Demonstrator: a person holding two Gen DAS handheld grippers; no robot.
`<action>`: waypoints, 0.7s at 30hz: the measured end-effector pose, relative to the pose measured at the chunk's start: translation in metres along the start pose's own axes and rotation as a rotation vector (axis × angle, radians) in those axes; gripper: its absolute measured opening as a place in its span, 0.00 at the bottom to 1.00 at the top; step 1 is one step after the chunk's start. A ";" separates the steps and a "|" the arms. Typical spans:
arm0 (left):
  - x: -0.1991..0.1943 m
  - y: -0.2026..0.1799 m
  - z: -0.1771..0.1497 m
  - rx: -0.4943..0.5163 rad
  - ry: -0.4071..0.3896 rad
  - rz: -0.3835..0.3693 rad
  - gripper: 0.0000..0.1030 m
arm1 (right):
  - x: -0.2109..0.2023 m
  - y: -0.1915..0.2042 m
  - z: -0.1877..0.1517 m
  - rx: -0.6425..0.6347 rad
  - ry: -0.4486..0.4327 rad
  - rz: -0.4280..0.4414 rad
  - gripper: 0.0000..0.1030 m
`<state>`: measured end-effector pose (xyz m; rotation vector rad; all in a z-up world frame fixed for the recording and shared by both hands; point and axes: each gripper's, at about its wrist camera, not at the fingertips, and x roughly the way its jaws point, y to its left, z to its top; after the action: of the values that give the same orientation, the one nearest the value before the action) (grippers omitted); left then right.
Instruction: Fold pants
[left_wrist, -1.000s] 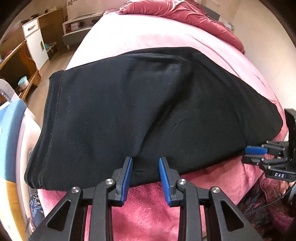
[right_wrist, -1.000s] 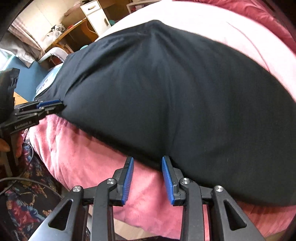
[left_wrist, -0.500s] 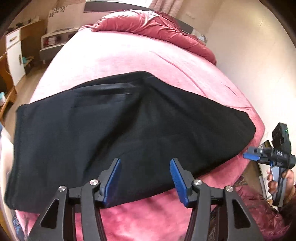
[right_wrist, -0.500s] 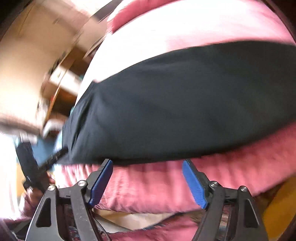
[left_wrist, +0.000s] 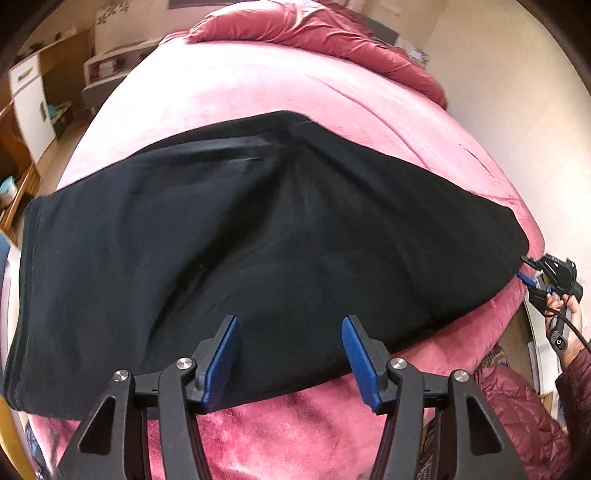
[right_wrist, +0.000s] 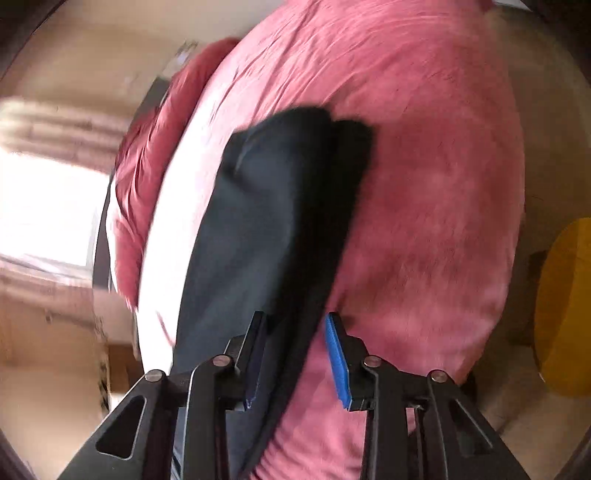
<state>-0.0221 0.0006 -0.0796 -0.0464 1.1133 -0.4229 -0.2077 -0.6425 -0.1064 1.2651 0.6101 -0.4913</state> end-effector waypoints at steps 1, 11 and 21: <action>0.002 0.002 0.001 -0.014 0.013 0.009 0.57 | -0.001 -0.002 0.004 0.010 -0.017 0.003 0.33; 0.005 0.005 0.003 -0.034 0.032 -0.012 0.57 | 0.017 -0.001 0.058 0.043 -0.064 -0.029 0.28; 0.013 0.002 0.009 -0.034 0.046 -0.001 0.60 | -0.011 0.095 0.038 -0.356 -0.058 0.030 0.13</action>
<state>-0.0087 -0.0033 -0.0876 -0.0676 1.1659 -0.4076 -0.1485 -0.6566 -0.0236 0.9184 0.5986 -0.3729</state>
